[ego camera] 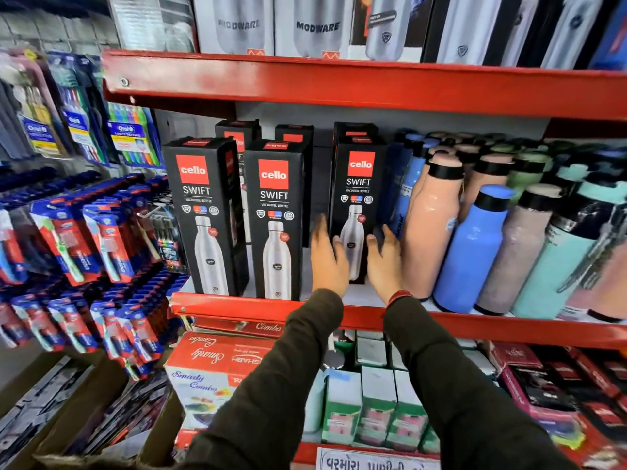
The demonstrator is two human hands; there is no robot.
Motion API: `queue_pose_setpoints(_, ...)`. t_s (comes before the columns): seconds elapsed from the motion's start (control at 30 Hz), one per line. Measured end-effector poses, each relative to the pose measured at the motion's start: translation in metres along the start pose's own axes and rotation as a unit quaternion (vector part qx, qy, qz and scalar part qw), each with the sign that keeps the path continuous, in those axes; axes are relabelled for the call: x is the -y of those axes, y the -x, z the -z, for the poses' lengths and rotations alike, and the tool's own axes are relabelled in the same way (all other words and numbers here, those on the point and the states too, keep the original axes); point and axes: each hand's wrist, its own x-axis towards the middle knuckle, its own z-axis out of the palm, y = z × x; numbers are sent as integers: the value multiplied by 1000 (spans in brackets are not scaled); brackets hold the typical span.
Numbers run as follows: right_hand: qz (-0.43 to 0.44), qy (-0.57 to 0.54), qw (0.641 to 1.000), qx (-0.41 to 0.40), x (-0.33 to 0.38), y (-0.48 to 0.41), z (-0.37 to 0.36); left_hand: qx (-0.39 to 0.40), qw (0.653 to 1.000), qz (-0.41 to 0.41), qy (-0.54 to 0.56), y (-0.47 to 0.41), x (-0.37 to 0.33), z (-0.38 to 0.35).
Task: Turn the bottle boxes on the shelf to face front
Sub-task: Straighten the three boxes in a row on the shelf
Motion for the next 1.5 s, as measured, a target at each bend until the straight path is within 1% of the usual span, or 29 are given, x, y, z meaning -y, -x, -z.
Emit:
queue_pose_setpoints(0.13,-3,-4,998,55,-4,-12,-2,40,989,138,14,-19,13,-14)
queue_pose_setpoints(0.2,-10,-13,998,61,-6,-14,-4,46,985,165,16,-22,19,-16)
queue_pose_setpoints(0.33,-19,-15,999,42,-13,-15,-3,24,987,158,13,-22,24,-15)
queue_pose_setpoints(0.57,10,-6,999,30,-17,-8,3,9,990,142,12,-10,23,-11)
queue_pose_setpoints(0.73,34,-9,999,14,-19,10,8,0,992,127,-14,7,21,-2)
queue_pose_setpoints(0.87,29,-26,999,0,-18,25,13,-1,992,120,-23,21,19,6)
queue_pose_setpoints(1.07,44,-42,998,-9,-16,47,21,-5,994,110,-16,40,15,18)
queue_pose_setpoints(1.17,44,-61,997,0,-13,56,24,-11,994,109,8,49,11,22)
queue_pose_setpoints(1.37,37,-52,998,-11,-6,66,28,5,994,109,-3,53,3,28)
queue_pose_setpoints(1.5,25,-26,999,1,-2,67,27,18,994,110,-19,51,0,29)
